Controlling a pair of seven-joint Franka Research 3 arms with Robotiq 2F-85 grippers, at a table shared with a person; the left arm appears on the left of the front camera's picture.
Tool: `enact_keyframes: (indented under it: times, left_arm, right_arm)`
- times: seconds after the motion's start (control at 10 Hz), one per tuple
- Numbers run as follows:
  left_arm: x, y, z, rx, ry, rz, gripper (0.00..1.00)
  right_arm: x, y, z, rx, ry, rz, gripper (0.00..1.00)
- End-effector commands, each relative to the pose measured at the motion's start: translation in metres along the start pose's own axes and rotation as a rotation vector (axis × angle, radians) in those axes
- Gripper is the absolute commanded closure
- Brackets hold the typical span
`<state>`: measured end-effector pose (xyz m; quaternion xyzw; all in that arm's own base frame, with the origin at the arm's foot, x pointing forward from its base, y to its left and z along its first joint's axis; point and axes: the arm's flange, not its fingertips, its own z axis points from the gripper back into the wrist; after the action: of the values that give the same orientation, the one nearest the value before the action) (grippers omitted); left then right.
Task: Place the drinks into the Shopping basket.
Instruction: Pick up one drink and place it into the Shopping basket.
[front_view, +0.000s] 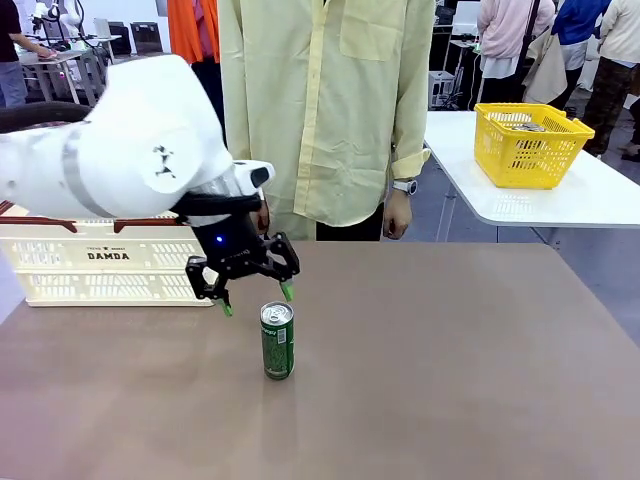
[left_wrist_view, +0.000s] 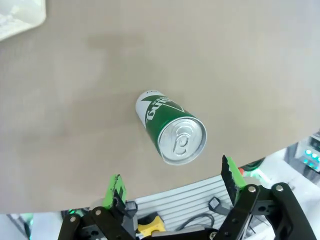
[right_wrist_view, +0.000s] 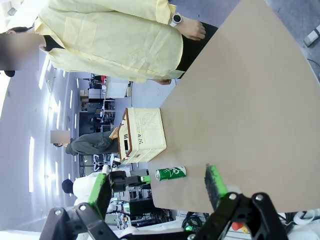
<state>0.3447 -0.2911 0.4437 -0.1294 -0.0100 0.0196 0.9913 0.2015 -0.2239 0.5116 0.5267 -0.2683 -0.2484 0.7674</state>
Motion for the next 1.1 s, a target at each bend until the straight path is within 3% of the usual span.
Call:
enact_keyframes:
  times: [0.0, 0.9, 1.0]
  left_arm:
    - [0.008, -0.024, -0.014, 0.086, 0.028, 0.006, 0.00]
    - [0.015, -0.035, -0.074, 0.188, 0.138, -0.033, 0.00]
    - [0.016, -0.035, -0.075, 0.192, 0.145, -0.034, 0.21]
  right_arm:
    - [0.000, 0.001, 0.001, 0.016, -0.003, 0.013, 0.00]
    - [0.000, 0.001, 0.001, 0.016, -0.003, 0.013, 0.00]
    - [0.000, 0.001, 0.001, 0.016, -0.003, 0.013, 0.00]
